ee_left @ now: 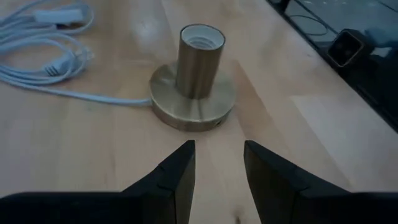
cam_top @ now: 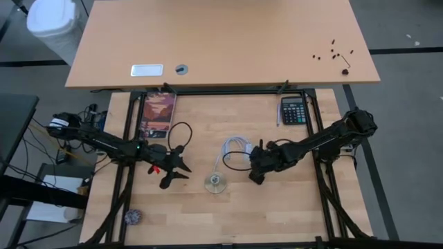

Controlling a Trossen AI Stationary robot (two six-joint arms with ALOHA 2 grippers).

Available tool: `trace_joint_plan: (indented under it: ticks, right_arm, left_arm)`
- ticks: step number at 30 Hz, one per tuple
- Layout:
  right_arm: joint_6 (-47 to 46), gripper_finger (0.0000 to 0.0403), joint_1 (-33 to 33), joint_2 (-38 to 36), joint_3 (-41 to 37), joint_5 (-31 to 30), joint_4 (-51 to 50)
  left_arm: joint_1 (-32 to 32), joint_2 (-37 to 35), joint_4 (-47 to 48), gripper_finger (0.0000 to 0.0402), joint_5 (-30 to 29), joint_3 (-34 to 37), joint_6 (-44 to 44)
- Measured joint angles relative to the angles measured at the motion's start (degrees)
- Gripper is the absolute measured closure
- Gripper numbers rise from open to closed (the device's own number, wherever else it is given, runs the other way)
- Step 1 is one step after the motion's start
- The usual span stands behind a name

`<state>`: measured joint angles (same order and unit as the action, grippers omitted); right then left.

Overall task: Screw lightbulb
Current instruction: Insert the lightbulb into the lamp

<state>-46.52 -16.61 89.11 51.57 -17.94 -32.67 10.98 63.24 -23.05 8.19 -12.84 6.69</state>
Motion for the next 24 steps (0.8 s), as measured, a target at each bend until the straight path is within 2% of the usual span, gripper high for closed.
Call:
trace_joint_plan:
  ticks: [6,10,13,18,24]
  right_arm:
    - [11.6,0.024,-2.1,1.7,-1.8,-9.3,30.8]
    - [17.0,0.024,-2.5,4.7,-2.6,-12.2,42.1]
    - [19.5,0.024,-2.5,7.4,-2.6,-12.7,48.5]
    - [24.2,0.0237,-2.6,13.5,-2.6,-12.8,64.2]
    - [29.0,0.0235,-3.8,19.9,-2.4,-12.6,77.8]
  left_arm:
    - [2.7,9.0,-15.0,0.0259,-7.3,0.0,0.0]
    - [4.5,16.1,-22.4,0.0259,-7.5,0.0,-0.1]
    - [5.8,21.6,-28.6,0.0259,-7.8,0.0,0.1]
    - [7.1,29.1,-38.2,0.0259,-12.0,-0.4,1.1]
    - [7.2,34.6,-41.4,0.0259,-14.3,-2.4,1.8]
